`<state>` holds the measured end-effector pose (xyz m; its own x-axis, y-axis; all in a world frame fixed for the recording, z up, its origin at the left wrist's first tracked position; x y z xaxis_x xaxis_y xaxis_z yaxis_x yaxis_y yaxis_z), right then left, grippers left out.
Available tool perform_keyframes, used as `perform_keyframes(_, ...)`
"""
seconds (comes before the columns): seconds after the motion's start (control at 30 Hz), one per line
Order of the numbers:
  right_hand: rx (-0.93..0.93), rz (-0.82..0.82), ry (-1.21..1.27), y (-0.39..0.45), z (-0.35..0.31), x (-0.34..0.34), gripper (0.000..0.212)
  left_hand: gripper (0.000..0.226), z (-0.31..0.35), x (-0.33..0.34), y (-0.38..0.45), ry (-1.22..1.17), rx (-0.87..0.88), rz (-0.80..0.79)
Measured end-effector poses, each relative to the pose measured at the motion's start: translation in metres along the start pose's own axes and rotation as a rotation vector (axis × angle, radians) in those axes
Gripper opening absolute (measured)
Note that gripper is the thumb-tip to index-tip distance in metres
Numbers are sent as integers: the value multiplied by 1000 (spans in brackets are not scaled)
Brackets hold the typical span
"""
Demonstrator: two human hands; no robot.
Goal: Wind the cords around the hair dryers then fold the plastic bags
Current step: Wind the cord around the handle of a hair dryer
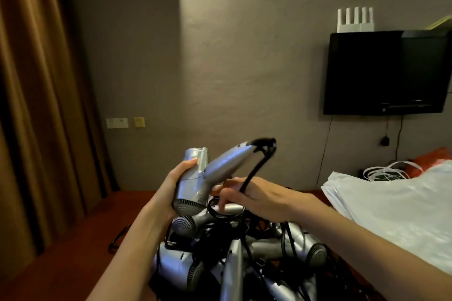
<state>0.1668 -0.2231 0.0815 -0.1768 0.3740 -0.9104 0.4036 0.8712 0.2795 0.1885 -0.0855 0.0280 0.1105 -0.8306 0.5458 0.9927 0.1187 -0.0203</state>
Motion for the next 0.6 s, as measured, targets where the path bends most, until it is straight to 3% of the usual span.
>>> perform_keyframes(0.1,1,-100,-272,-1,-7,0,33,46,6,-14,-9,169,9,89)
perform_keyframes(0.2,91,-185,-450,3,19,-15,6,56,19,-31,-15,303,89,185)
perform_keyframes(0.23,133,-215,-520,11,36,-15,15,54,22,-33,-17,362,133,205)
perform_keyframes(0.33,293,-200,-548,34,72,-16,11,58,27,-32,-26,482,271,249)
perform_keyframes(0.4,311,-210,-537,35,67,-27,23,70,30,-30,-29,608,389,293)
perform_keyframes(0.47,298,-227,-519,31,57,-38,20,74,30,-31,-31,689,466,360)
perform_keyframes(0.6,251,-125,-417,16,45,-45,22,64,25,-33,-37,590,557,464)
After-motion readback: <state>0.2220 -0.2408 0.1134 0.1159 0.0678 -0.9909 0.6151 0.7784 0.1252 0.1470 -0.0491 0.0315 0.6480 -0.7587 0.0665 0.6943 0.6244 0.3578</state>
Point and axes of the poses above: each hand's wrist, its own y-axis towards the middle knuckle, its own x-axis out of the palm, z = x × y, the point moved 9 cm from there along y, towards the middle knuckle, and after that the axes turned 6 degrees about -y, right-handed, at the moved point
